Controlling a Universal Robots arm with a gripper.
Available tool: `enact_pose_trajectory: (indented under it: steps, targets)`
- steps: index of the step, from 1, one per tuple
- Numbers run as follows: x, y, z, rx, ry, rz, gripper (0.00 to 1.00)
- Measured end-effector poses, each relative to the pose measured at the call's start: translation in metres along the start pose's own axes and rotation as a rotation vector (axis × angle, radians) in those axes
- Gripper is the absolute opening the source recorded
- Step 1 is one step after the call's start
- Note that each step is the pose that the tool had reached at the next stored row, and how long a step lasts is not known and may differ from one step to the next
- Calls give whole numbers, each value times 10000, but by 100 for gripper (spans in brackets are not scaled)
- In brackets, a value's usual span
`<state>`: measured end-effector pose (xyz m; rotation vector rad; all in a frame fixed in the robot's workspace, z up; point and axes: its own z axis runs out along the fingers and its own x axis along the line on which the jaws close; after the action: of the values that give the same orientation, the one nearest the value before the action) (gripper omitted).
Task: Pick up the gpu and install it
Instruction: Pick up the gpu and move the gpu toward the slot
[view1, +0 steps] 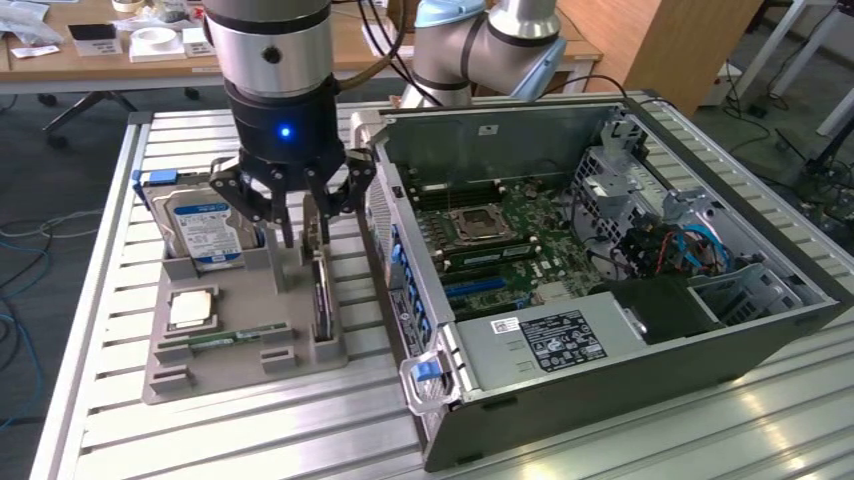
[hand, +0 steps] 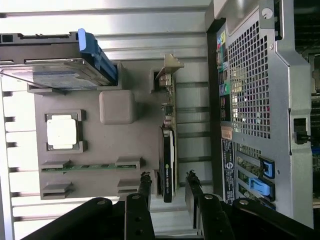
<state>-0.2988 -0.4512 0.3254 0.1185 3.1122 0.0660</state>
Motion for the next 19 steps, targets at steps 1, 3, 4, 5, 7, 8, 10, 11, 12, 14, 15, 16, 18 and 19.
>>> enact_pose_trajectory:
  steps: [1, 3, 4, 5, 7, 8, 10, 11, 12, 14, 15, 16, 18, 19]
  targets:
    - [1, -1, 20, 0, 0, 0, 42]
    - [1, -2, 55, 0, -1, 0, 42]
    - [2, -3, 71, 0, 1, 0, 42]
    - [2, -4, 86, 0, 0, 0, 42]
    - [3, -5, 113, 0, 0, 0, 42]
    - [3, -6, 126, 1, 1, 0, 42]
    - [4, -7, 147, 0, 0, 0, 42]
    - [4, -7, 149, 2, 1, 0, 42]
    - [4, -7, 149, 2, 2, 1, 42]
    - [4, -7, 149, 2, 2, 0, 42]
    - [4, -7, 150, 1, 1, 0, 42]
    - [4, -7, 151, 0, 0, 0, 42]
    - [4, -7, 173, -3, -2, 0, 42]
    - [5, -8, 189, 0, -1, 0, 42]
